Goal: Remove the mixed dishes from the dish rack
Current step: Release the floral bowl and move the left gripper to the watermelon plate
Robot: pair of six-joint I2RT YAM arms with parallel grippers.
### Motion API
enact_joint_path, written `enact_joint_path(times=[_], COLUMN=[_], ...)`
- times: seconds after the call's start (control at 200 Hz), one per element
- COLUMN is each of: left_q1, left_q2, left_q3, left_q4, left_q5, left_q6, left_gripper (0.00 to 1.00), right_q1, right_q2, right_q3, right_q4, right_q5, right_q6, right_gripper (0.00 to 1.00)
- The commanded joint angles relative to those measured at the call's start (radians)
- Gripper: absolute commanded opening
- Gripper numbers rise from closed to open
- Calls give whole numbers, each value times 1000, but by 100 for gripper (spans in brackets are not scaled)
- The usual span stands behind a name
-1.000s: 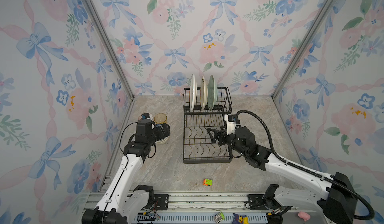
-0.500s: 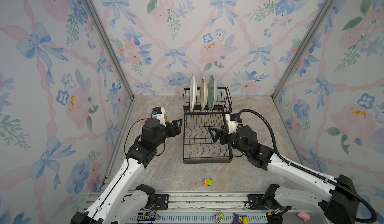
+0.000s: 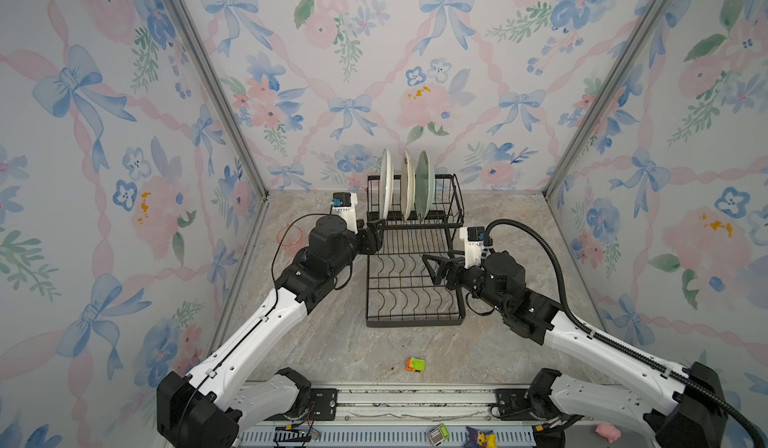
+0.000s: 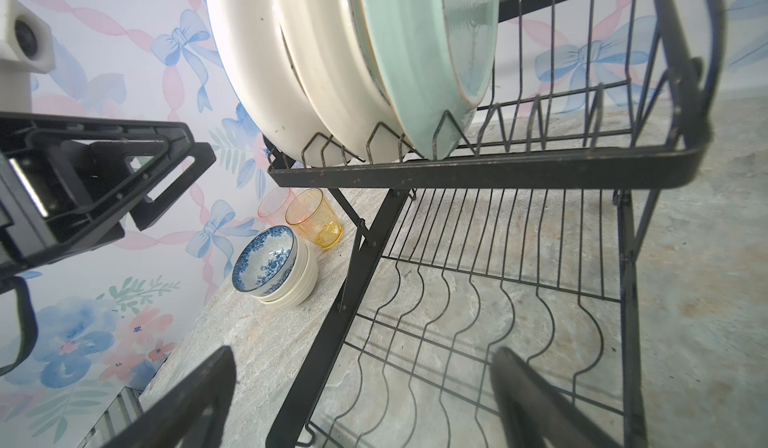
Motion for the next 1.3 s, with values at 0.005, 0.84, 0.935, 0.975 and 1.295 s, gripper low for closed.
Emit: enact_joint_path(times=[0.005, 0.84, 0.935, 0.975, 1.295], left_q1=[-7, -19, -26, -29, -33], left_q2=[30, 182, 205, 216, 288], left_q3=[40, 149, 171, 180, 242], left_q4=[24, 68, 68, 67, 70], left_q5=[-65, -89, -83, -89, -106], left_q6=[49, 79, 84, 89, 115], left_gripper=[62, 53, 52, 51, 36], right_q1=[-12, -21, -22, -20, -22], right_q2=[-15, -65, -82, -89, -106], right_q3=[-8, -32, -40, -42, -46], right_q4=[-32, -79, -86, -91, -108], right_q5=[-10, 17, 31, 33, 45], right_q6=[-15, 2, 2, 1, -2], right_gripper=[97, 97, 97, 97, 97])
